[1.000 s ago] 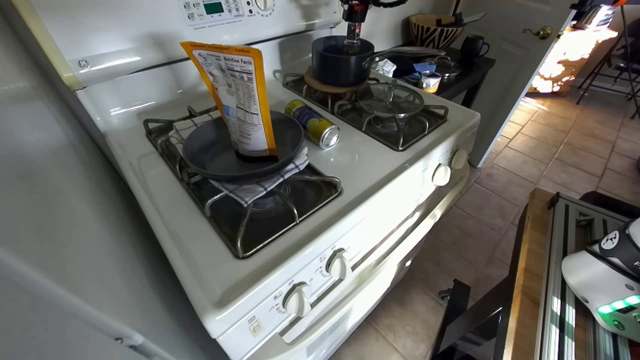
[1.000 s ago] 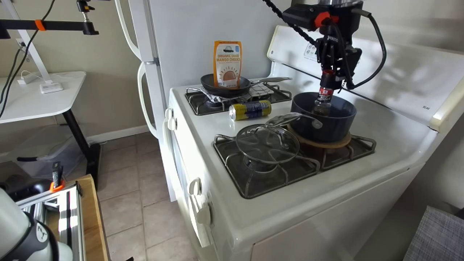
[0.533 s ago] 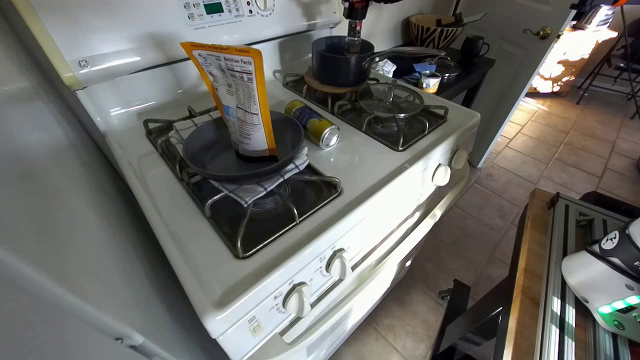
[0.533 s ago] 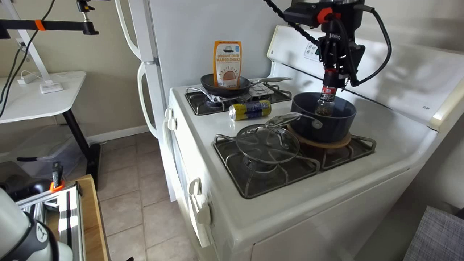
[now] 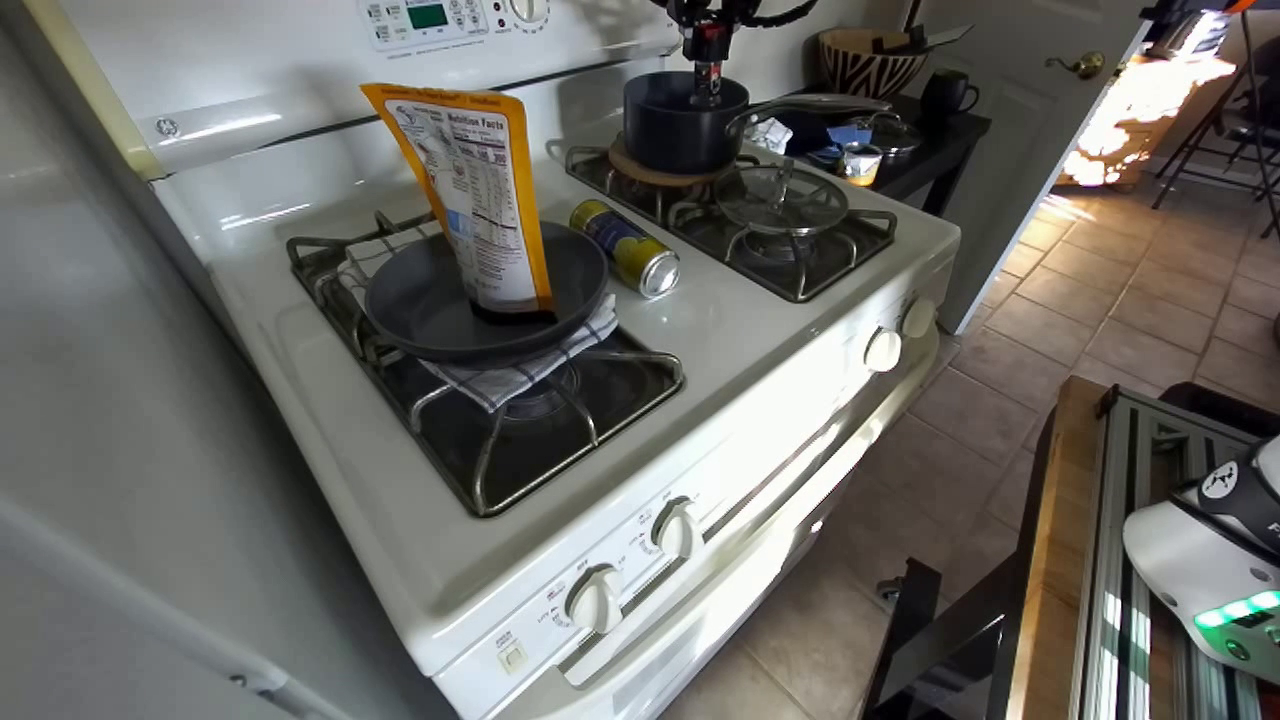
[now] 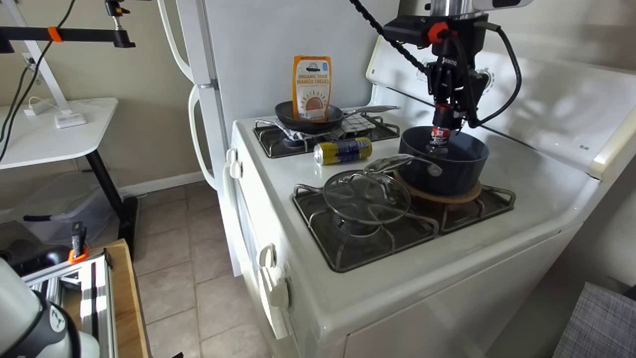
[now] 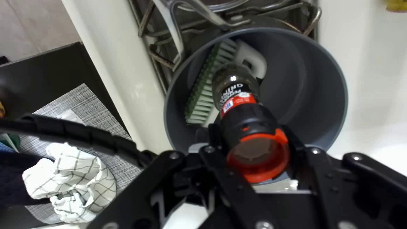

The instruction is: Put the spice bottle inside the pot

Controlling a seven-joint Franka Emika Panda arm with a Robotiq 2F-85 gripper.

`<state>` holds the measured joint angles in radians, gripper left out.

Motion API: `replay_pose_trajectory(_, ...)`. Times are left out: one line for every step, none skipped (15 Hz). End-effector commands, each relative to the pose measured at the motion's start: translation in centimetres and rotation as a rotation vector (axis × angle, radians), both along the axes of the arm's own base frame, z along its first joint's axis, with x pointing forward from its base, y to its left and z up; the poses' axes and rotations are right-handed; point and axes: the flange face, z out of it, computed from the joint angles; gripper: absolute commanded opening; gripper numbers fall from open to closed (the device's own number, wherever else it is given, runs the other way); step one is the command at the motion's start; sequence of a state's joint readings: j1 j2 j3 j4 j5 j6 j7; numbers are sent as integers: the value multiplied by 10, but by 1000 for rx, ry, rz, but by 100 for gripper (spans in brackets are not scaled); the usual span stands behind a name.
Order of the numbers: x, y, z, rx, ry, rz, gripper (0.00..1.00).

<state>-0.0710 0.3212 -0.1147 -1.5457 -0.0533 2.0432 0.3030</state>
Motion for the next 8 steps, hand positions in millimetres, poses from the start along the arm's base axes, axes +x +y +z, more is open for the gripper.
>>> replay_pose_trajectory(4,4,-3,-7,9,-3,19)
replay_pose_trajectory(4,6,-5,-3,9,-2,19)
replay_pose_trajectory(3,6,-5,0,11,-1,19)
replay_pose_trajectory(3,7,-6,2,13,2,19)
replay_pose_trajectory(3,7,-6,3,13,2,19)
replay_pose_trajectory(3,7,-6,3,13,2,19)
replay_pose_trajectory(3,7,-4,5,12,2,19)
replay_pose_trajectory(3,8,-4,4,11,3,48)
